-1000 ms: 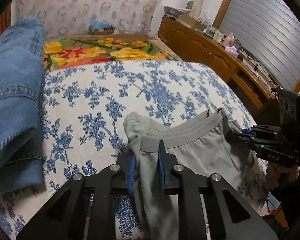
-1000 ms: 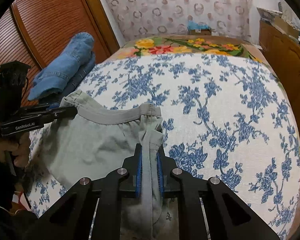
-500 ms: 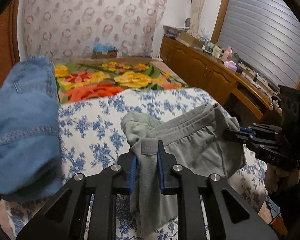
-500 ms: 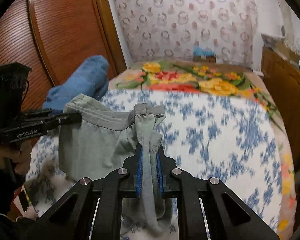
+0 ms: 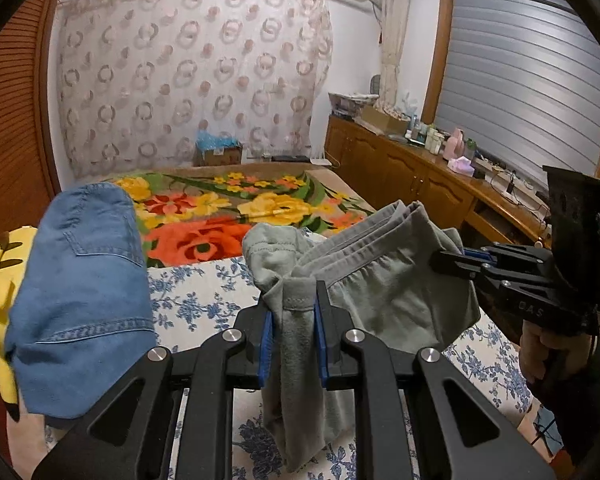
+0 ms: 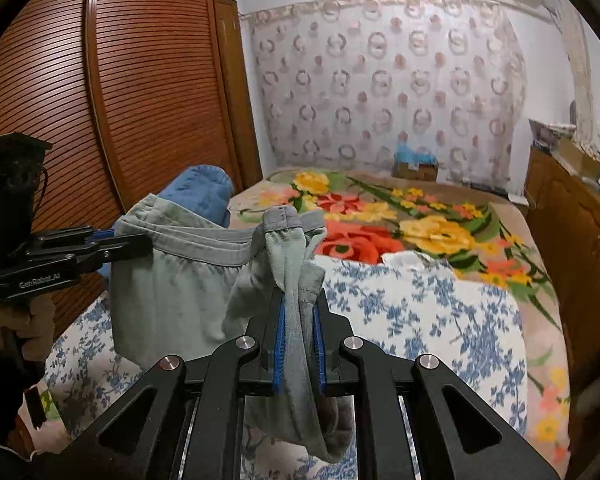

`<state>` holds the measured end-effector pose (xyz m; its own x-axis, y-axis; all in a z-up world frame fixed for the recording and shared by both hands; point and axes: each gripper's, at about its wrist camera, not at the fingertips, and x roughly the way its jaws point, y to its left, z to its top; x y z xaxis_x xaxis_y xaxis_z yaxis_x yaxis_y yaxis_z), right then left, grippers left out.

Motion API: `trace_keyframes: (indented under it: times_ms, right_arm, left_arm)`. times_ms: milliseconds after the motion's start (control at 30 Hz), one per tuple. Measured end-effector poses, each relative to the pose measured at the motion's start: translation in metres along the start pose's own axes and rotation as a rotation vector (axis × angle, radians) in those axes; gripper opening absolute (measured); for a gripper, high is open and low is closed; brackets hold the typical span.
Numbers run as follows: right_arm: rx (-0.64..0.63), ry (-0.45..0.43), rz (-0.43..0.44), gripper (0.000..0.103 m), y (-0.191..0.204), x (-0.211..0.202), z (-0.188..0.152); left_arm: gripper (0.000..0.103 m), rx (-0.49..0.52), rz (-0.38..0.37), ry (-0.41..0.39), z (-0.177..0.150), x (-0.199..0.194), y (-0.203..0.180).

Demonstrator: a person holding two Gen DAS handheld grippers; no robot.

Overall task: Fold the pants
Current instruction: 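Carry the shorts with both grippers toward the folded blue jeans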

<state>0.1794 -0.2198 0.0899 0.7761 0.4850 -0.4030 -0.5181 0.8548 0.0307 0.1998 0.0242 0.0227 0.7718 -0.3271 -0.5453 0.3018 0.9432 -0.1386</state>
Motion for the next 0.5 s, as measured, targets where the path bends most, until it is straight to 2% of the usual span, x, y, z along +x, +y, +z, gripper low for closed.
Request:
trace_keyframes:
  times_ms: [267,500]
  right_arm:
    - [-0.056,-0.036,0.061,0.012,0.01,0.017,0.012]
    - [-0.105,-0.057,0.112,0.012,0.016,0.052,0.031]
  left_arm:
    - [0.019,-0.025,0.074,-0.029,-0.003,-0.023,0.019]
    - [0.019,-0.044,0.14,-0.068,0.006,-0.036,0.045]
